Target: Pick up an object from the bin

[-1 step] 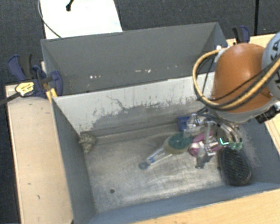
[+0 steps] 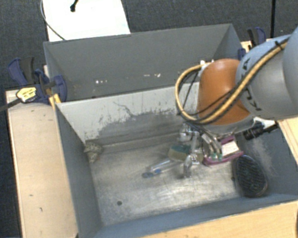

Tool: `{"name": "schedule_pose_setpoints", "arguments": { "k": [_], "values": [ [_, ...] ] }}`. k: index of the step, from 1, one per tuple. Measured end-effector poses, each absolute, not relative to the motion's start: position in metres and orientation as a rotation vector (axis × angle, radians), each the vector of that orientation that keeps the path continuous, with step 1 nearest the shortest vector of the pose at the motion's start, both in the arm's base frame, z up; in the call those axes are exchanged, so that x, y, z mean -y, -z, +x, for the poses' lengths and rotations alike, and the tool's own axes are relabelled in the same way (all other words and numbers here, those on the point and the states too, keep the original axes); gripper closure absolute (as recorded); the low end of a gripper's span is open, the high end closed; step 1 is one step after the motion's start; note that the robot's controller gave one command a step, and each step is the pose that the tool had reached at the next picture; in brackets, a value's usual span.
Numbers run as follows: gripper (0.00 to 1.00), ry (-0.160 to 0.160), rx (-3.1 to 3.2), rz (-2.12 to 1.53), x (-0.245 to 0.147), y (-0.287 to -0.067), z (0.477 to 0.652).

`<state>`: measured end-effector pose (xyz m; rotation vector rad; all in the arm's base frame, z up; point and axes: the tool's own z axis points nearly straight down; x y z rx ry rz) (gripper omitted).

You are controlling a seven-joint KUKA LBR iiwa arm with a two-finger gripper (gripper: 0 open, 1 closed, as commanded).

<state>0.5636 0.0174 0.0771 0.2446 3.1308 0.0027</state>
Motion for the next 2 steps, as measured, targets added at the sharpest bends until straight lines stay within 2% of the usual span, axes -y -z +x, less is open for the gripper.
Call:
{"name": "schedule_pose_setpoints", "arguments": {
  "k": [1,2],
  "values": [
    [1.0,-0.003,-3.128,0.243,-0.017,-0.081,0.564],
    [1.0,-0.002,-3.119,0.271,-0.002,-0.217,0.573]
  ]
}}
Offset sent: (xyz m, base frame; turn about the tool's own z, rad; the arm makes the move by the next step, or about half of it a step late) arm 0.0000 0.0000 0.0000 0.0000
